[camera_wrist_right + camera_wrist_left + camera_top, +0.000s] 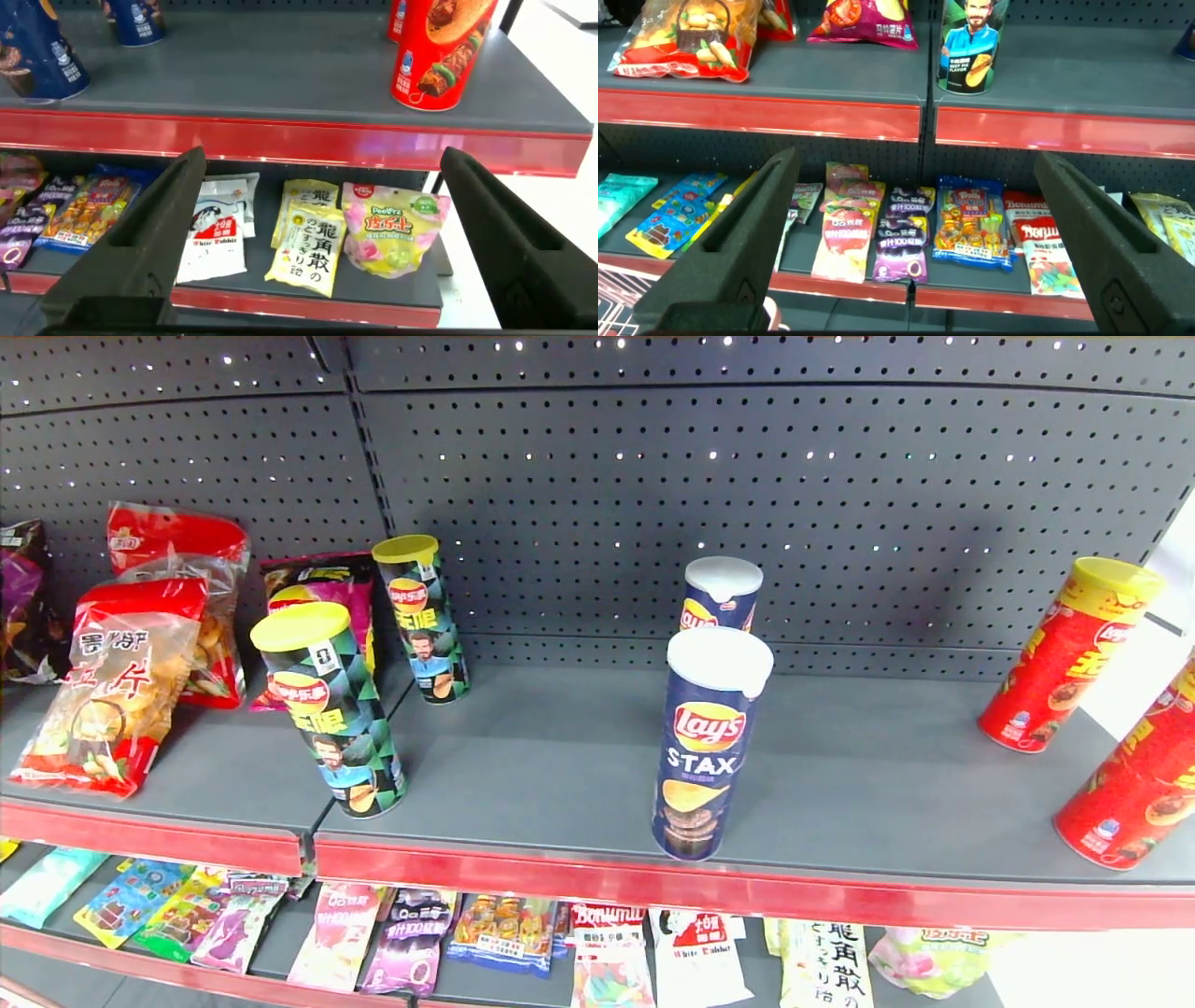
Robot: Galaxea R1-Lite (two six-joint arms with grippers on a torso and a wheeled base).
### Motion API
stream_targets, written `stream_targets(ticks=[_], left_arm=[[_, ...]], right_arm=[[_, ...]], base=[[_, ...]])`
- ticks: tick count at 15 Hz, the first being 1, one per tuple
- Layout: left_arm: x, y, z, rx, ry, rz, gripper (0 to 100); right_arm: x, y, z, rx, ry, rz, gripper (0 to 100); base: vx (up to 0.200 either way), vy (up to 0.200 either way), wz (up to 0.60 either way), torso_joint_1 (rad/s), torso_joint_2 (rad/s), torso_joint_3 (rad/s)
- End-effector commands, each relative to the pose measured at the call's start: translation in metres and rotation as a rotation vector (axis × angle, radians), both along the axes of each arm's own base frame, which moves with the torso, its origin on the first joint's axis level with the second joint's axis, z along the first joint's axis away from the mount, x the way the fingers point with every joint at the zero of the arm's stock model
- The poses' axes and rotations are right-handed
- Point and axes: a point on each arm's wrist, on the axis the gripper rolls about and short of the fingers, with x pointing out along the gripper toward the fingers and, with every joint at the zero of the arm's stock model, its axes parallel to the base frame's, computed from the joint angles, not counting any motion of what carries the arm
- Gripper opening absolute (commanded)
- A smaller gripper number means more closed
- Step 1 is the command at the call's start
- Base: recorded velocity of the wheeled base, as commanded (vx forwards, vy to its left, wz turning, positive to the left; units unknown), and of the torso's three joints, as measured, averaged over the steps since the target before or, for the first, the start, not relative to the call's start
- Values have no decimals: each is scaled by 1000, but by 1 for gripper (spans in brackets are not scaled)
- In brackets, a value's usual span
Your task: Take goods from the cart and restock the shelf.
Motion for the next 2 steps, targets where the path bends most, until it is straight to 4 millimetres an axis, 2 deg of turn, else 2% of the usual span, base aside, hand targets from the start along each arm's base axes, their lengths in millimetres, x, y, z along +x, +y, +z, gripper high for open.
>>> stream_targets(ticks=[1, 2], left_arm=[[0, 0, 0, 0, 0, 1, 100], [0, 0, 0, 0, 0, 1, 100]], right_arm=[[0, 0, 0, 1, 3, 0, 100], [0, 0, 0, 1, 2, 0, 100]], base=[[0, 0, 0, 0, 0, 0], [0, 0, 0, 0, 0, 0]])
